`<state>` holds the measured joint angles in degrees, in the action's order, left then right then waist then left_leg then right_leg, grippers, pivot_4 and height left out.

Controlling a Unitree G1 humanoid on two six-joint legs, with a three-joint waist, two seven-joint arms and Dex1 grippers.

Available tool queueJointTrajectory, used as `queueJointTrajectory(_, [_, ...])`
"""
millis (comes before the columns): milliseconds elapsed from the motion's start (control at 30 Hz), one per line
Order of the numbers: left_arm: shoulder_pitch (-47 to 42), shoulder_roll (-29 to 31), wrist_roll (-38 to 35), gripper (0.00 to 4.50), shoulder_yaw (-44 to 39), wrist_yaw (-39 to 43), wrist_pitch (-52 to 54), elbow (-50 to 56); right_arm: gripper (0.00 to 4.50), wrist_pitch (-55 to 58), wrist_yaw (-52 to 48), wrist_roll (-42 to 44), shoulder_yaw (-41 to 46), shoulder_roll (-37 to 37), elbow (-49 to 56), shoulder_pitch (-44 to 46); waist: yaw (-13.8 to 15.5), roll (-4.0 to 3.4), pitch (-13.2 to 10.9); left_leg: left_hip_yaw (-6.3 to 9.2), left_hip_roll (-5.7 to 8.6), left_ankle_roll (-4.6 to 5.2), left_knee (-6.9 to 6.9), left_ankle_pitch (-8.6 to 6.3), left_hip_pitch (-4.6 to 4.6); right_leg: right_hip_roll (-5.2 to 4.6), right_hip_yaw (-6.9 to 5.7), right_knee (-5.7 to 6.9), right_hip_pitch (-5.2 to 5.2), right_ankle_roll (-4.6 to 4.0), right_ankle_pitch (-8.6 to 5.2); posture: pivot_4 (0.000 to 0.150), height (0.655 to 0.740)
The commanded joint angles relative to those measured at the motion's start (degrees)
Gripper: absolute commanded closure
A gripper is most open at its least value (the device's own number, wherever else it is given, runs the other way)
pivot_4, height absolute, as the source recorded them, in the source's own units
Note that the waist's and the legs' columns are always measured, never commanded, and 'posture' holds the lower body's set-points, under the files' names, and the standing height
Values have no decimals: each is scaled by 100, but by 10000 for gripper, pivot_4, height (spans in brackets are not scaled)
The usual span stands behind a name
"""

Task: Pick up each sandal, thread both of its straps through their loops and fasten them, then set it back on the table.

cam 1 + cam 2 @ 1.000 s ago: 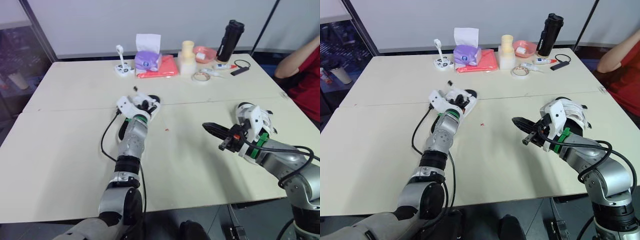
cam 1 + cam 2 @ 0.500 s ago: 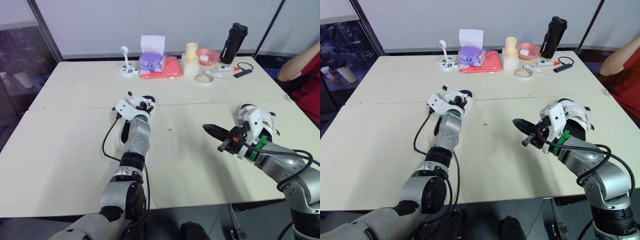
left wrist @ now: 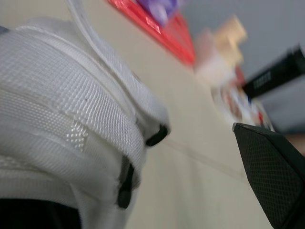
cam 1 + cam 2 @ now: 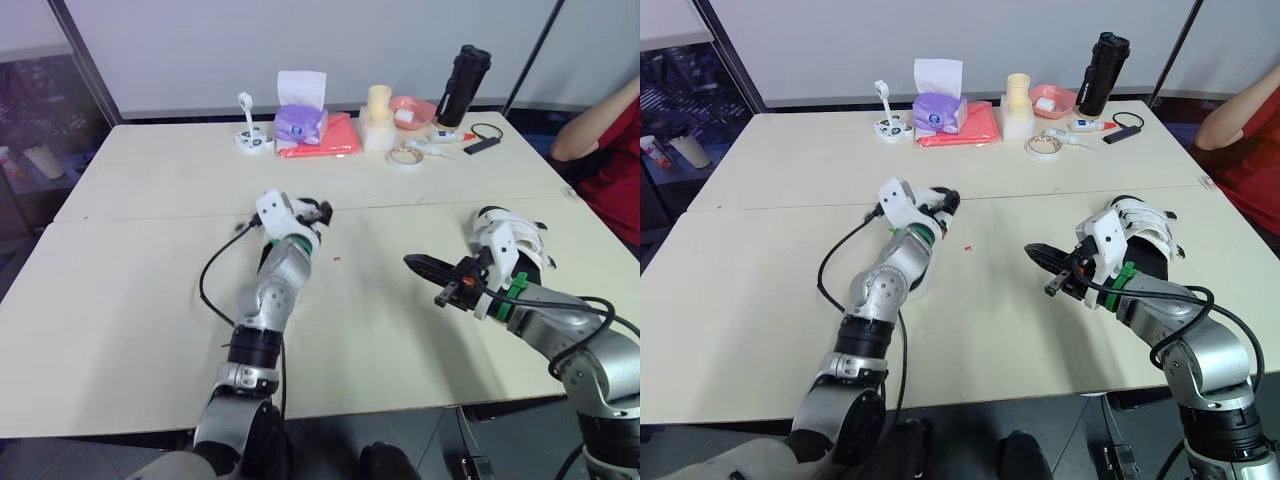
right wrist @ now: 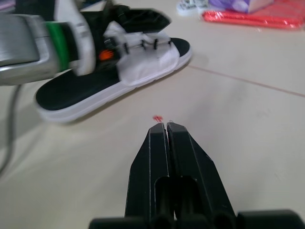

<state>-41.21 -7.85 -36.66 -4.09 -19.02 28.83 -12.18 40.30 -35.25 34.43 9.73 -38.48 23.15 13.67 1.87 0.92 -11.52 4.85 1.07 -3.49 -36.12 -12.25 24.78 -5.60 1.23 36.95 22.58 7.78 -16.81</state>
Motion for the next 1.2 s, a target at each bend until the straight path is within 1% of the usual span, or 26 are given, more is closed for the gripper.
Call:
queueJointTrajectory(33, [-5, 880, 83, 418, 431, 382, 1444, 1386, 45000, -224, -249, -88, 177, -215, -102, -9, -50, 0, 0, 0, 0, 5, 0, -2, 0, 1, 3, 11, 5, 0, 0, 1500, 7400])
queueJointTrajectory(67, [1, 1096, 104, 418, 494, 497, 1697, 1552, 45000, -245, -295, -107, 191, -250, -144, -26, -96, -1, 0, 1, 0, 2, 1, 0, 0, 3, 3, 23, 10, -1, -1, 1500, 7400])
queueJointTrajectory(133, [9, 1663, 300, 418, 685, 961, 1830, 1896, 45000, -304, -386, -131, 217, -312, -249, -50, -134, -2, 1, 3, 0, 1, 0, 1, -5, 3, 4, 27, 6, -2, 0, 1500, 7400])
queueJointTrajectory(167, [13, 1816, 334, 418, 703, 1101, 1887, 1998, 45000, -331, -414, -140, 224, -327, -290, -52, -145, -3, 1, 2, 0, 1, 0, 1, -6, 3, 4, 28, 4, -2, 0, 1500, 7400])
queueJointTrajectory(233, [-33, 1848, 172, 418, 371, 1068, 2150, 1991, 45000, -414, -458, -205, 199, -327, -430, -9, -145, -4, 2, 1, 0, 1, 1, 1, -12, 3, 5, 26, -2, -2, 0, 1500, 7400])
queueJointTrajectory(367, [-31, 1920, -114, 418, 128, 1307, 2923, 2165, 45000, -506, -502, -299, 124, -290, -549, 60, -121, -4, 2, 1, 0, 1, -1, 1, -18, 2, 5, 21, -12, -2, -1, 1500, 7400])
queueJointTrajectory(400, [-46, 1799, -297, 418, -81, 1214, 3170, 2176, 45000, -519, -513, -306, 123, -288, -562, 62, -119, -4, 2, 2, 0, 1, 0, 1, -18, 2, 5, 21, -12, -2, -1, 1500, 7400])
queueJointTrajectory(433, [-113, 1473, -602, 418, -537, 859, 3373, 2083, 45000, -544, -526, -323, 111, -283, -586, 61, -117, -4, 2, 2, 0, 1, -1, 1, -18, 2, 5, 20, -12, -1, -1, 1500, 7400])
queueJointTrajectory(467, [-207, 1118, -873, 418, -1001, 495, 3340, 1978, 45000, -576, -541, -352, 86, -281, -609, 54, -114, -3, 2, 2, 0, 2, -2, 1, -18, 2, 5, 19, -12, -1, -1, 1500, 7400])
queueJointTrajectory(533, [-368, 674, -1064, 418, -1532, 210, 3031, 1791, 45000, -615, -545, -395, 33, -248, -621, 49, -106, 0, 1, 2, 0, 2, -5, 0, -17, 1, 5, 18, -14, -1, -1, 1500, 7400])
queueJointTrajectory(600, [-486, 471, -932, 418, -1610, 273, 2674, 1606, 45000, -612, -523, -416, -2, -194, -598, 58, -120, 1, 1, 3, -1, 2, -7, 1, -17, 0, 5, 20, -13, -1, -1, 1500, 7400])
queueJointTrajectory(733, [-682, 171, -650, 418, -1430, 564, 1998, 1061, 45000, -606, -511, -463, -52, -136, -548, 47, -122, 0, 2, -2, 0, 1, -5, 1, -19, 1, 7, 21, -13, -1, -1, 1500, 7400])
queueJointTrajectory(833, [-897, -209, -411, 418, -1348, 845, 1222, 243, 45000, -593, -497, -481, -61, -115, -542, 68, -105, 0, 2, -3, 0, 1, -6, 1, -19, 1, 6, 16, -15, -1, -1, 1500, 7400])
queueJointTrajectory(933, [-989, -403, -180, 418, -1294, 1050, 674, -418, 45000, -578, -446, -494, -76, -88, -491, 59, -117, 0, 3, -3, 2, 1, -8, 1, -19, 0, 6, 14, -17, -1, -1, 1500, 7400])
queueJointTrajectory(967, [-985, -452, -99, 2790, -1274, 1091, 472, -600, 45000, -570, -418, -490, -68, -73, -451, 29, -119, 1, 3, -4, 2, 1, -7, 1, -19, 0, 7, 15, -17, -1, -1, 1500, 7400])
queueJointTrajectory(1033, [-950, -498, 1, 9313, -1173, 1265, 196, -764, 45000, -559, -359, -482, -46, -50, -373, -44, -130, 1, 2, -4, 2, 1, -2, 1, -19, 0, 7, 16, -11, -1, -1, 1500, 7400])
queueJointTrajectory(1100, [-906, -499, 66, 18338, -1066, 1370, 68, -757, 45000, -558, -316, -470, -15, -43, -322, -113, -128, 1, 2, -4, 2, 1, 0, 1, -18, 0, 9, 16, -8, -1, -1, 1500, 7400])
queueJointTrajectory(1167, [-893, -517, 64, 29701, -1040, 1402, -45, -744, 45000, -554, -274, -458, 2, -33, -297, -147, -126, 1, 2, -4, 1, 2, 0, 0, -17, 0, 9, 16, -8, -1, -1, 1500, 7400])
queueJointTrajectory(1200, [-906, -524, 62, 34596, -1041, 1407, -92, -764, 45000, -554, -253, -458, 0, -23, -288, -157, -126, 0, 2, -4, 2, 2, -2, 0, -18, 0, 9, 15, -10, -1, -1, 1500, 7400])
